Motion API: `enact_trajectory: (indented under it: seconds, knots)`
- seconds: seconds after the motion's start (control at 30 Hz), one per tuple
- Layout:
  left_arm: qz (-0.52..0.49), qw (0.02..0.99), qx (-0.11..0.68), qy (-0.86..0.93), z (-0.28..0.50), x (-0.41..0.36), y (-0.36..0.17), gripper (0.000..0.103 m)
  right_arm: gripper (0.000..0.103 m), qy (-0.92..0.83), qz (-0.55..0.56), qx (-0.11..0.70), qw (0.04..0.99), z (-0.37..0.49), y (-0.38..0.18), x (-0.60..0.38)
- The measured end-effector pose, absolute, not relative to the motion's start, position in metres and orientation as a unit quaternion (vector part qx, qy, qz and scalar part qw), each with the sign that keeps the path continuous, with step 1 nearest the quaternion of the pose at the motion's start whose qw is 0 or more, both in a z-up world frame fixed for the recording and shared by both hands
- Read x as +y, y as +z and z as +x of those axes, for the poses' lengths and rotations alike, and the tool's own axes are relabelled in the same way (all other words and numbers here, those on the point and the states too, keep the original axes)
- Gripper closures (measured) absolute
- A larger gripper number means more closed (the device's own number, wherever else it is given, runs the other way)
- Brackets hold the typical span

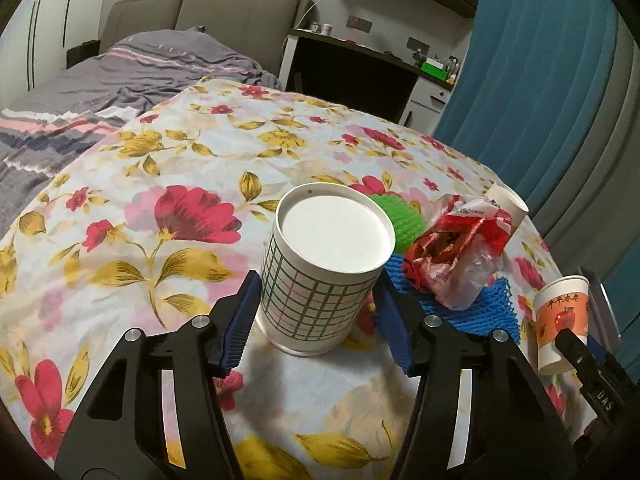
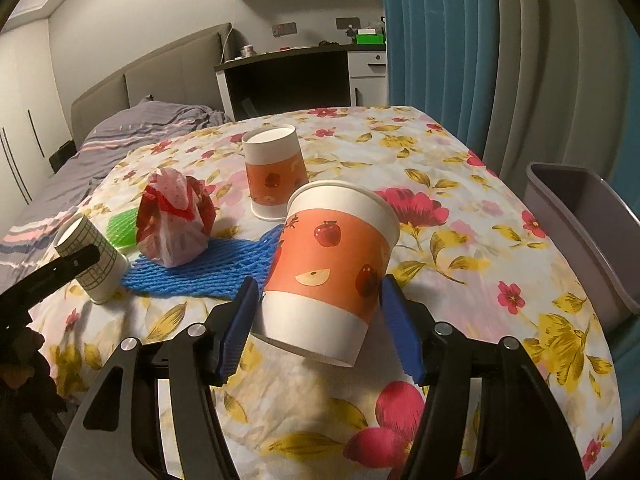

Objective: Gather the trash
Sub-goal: 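Grasp the white green-grid cup with the left tool while the right tool grasps the orange fruit-print cup, then carry the grid cup and orange cup in both tools over the purple bin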

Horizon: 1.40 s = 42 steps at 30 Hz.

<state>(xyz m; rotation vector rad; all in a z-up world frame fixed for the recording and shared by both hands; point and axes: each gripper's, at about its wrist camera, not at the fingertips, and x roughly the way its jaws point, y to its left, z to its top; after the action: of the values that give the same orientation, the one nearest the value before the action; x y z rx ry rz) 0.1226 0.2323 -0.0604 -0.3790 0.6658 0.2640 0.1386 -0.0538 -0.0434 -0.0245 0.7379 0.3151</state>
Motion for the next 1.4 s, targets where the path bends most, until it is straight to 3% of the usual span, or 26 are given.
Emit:
enact_trajectory:
  seconds: [0.5,1.4]
  knots:
    - [-0.156,0.943,0.279,0.095,0.078,0.182,-0.019,0.047,0.042,0.162,-0.014,0.333,0.929,0.115,-0.028,-0.071]
    - [-0.095,0.956,0.277,-0.010,0.092,0.059,0.001,0.047,0.042,0.105,0.007,0.295,0.950,0.093,-0.005,-0.158]
